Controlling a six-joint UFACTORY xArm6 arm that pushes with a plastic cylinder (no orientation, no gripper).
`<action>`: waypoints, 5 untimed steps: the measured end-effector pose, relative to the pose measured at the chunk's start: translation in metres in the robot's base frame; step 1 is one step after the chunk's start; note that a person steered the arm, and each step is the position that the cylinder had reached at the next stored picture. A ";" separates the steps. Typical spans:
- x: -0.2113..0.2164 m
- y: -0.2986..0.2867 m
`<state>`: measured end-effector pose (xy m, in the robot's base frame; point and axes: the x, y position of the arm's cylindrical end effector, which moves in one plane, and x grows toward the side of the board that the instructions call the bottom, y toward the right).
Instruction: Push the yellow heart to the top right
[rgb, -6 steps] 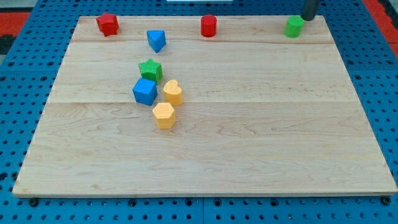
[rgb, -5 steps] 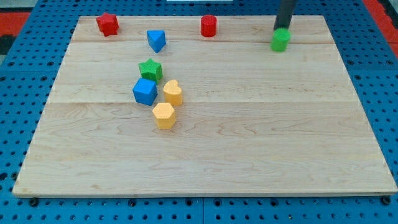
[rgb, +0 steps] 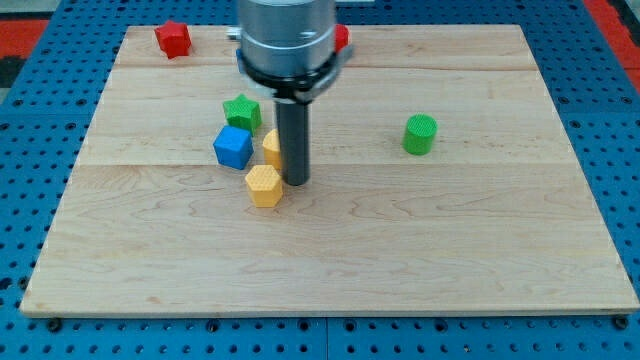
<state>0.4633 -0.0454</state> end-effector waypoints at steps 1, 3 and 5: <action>-0.036 -0.009; -0.078 -0.031; -0.127 -0.023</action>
<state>0.3365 -0.0684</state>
